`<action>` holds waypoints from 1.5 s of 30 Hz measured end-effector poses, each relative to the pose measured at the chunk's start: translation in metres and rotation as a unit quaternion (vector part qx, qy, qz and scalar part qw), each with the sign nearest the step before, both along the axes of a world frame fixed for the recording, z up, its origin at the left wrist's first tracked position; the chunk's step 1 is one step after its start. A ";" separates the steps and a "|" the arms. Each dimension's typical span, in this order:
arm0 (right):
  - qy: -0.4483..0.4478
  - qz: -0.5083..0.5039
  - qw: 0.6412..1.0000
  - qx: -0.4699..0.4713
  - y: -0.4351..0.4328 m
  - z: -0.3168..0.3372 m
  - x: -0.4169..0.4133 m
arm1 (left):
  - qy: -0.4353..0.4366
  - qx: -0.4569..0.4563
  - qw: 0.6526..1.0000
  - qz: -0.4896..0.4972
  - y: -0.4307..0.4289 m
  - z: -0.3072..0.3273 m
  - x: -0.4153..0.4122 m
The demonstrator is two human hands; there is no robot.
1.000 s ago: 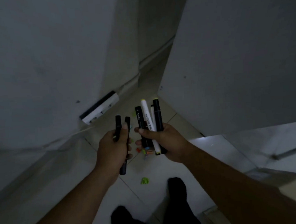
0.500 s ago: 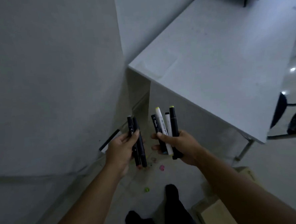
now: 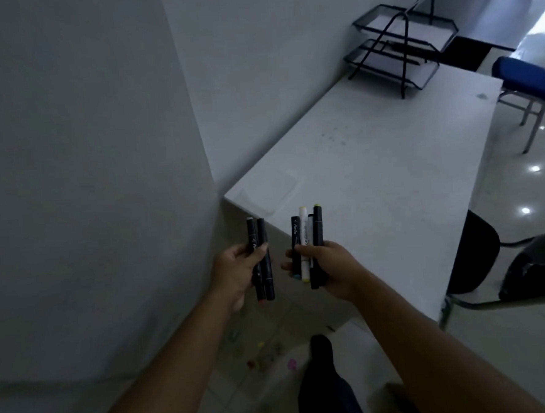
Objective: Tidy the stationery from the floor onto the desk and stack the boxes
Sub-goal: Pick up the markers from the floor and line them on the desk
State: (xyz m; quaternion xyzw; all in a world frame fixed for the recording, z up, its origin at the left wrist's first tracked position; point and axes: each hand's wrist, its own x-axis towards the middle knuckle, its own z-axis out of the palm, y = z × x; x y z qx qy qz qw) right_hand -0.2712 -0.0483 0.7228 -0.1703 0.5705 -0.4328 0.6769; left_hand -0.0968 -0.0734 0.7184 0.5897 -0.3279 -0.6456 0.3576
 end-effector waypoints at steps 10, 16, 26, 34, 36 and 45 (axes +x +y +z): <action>0.076 0.105 0.991 -0.020 -0.127 -0.009 -0.086 | -0.042 0.041 0.994 0.096 -0.084 -0.013 -0.067; 0.151 0.215 0.964 -0.039 -0.200 -0.021 -0.091 | -0.061 0.051 0.982 0.173 -0.116 -0.033 -0.083; 0.569 0.568 0.522 -0.286 -0.304 -0.046 -0.078 | -0.085 0.097 0.960 0.247 -0.132 -0.064 -0.085; 0.576 0.658 0.348 -0.337 -0.322 -0.066 -0.075 | -0.068 0.104 0.959 0.254 -0.138 -0.060 -0.082; 0.564 0.673 0.346 -0.330 -0.323 -0.068 -0.074 | -0.068 0.104 0.960 0.253 -0.139 -0.060 -0.084; 0.510 0.681 0.440 -0.287 -0.331 -0.070 -0.082 | -0.085 0.093 0.961 0.247 -0.144 -0.060 -0.085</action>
